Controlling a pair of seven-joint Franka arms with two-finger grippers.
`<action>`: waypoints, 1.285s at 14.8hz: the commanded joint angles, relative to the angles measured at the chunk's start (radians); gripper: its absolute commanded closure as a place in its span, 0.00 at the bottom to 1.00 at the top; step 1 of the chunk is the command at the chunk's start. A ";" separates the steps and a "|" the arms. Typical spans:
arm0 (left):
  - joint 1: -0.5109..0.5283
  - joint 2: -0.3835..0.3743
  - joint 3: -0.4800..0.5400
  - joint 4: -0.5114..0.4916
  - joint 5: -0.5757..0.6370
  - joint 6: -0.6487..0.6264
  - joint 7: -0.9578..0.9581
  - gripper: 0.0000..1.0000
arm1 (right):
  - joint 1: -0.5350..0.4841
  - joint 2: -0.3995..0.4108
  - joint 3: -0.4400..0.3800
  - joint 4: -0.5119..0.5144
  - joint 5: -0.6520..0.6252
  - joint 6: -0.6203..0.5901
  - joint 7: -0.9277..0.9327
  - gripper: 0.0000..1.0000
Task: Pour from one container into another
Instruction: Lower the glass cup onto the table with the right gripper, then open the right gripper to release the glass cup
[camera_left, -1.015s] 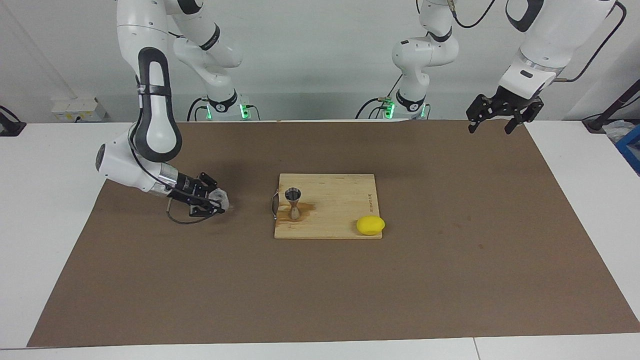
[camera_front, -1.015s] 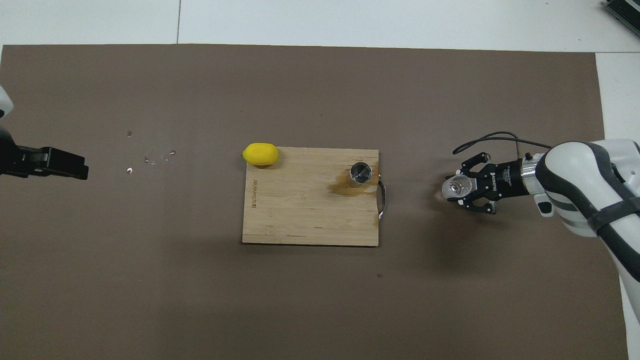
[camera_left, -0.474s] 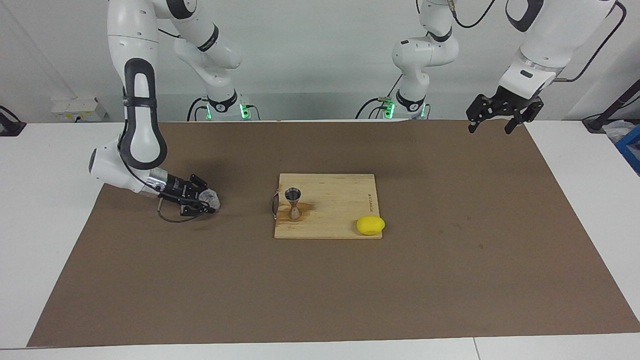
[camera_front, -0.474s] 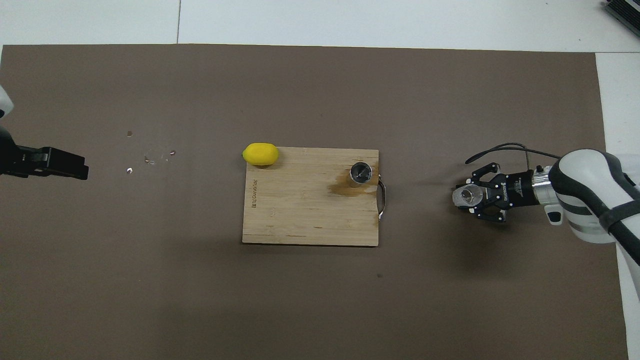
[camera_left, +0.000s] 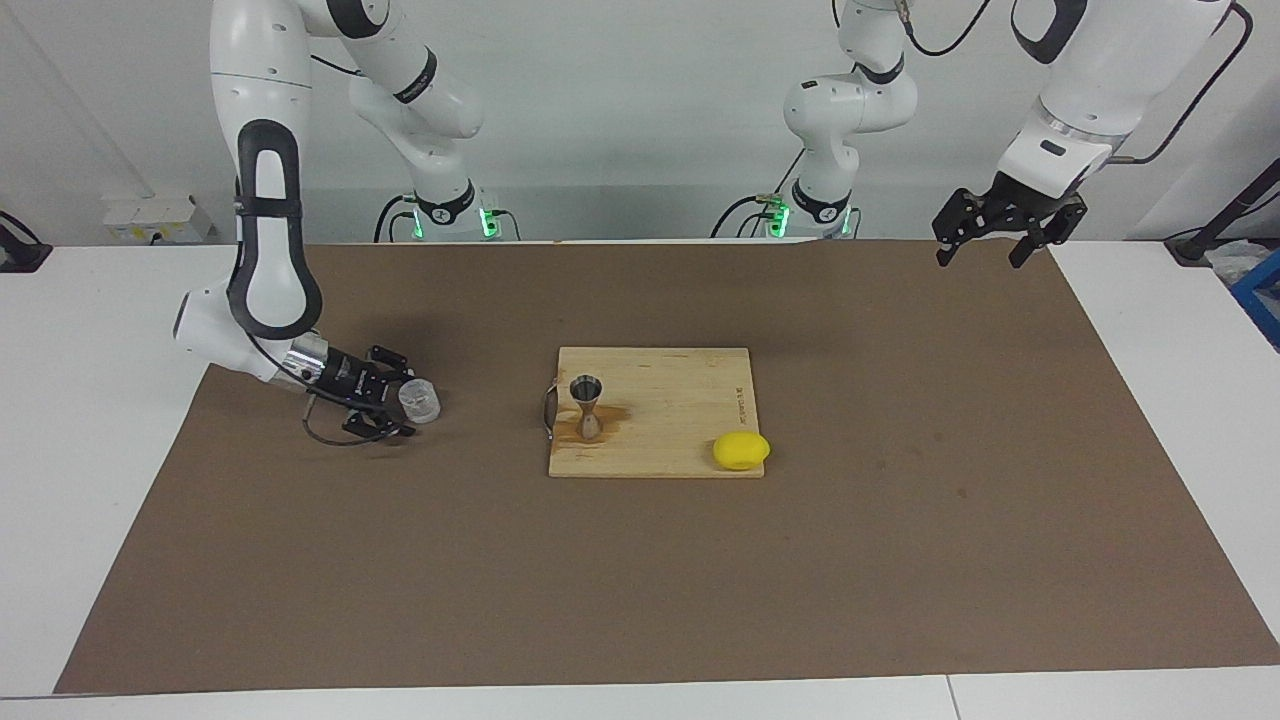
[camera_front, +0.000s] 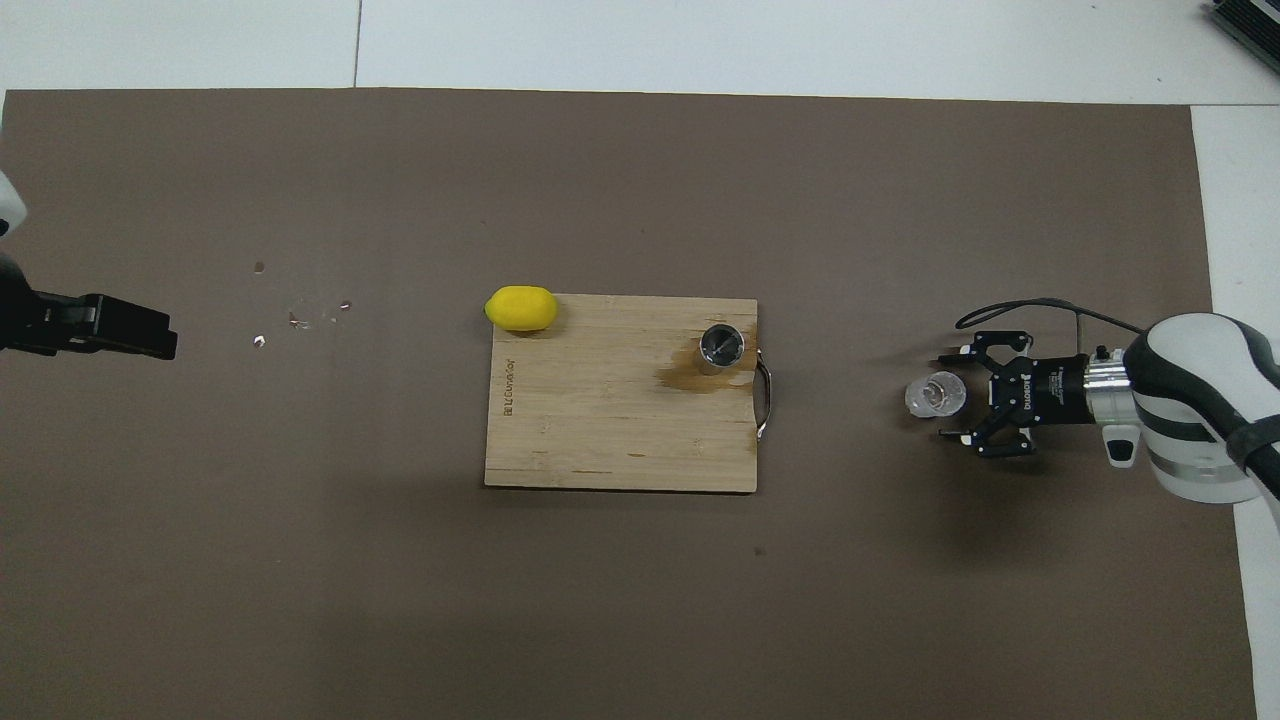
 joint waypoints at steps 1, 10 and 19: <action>0.013 -0.021 -0.008 -0.025 0.010 0.013 0.003 0.00 | -0.044 -0.035 0.007 -0.027 0.008 0.015 -0.004 0.00; 0.013 -0.021 -0.009 -0.023 0.010 0.013 0.003 0.00 | -0.058 -0.216 0.008 -0.017 -0.238 -0.003 -0.003 0.00; 0.013 -0.021 -0.008 -0.023 0.010 0.013 0.003 0.00 | 0.218 -0.333 0.016 0.006 -0.584 -0.051 -0.150 0.00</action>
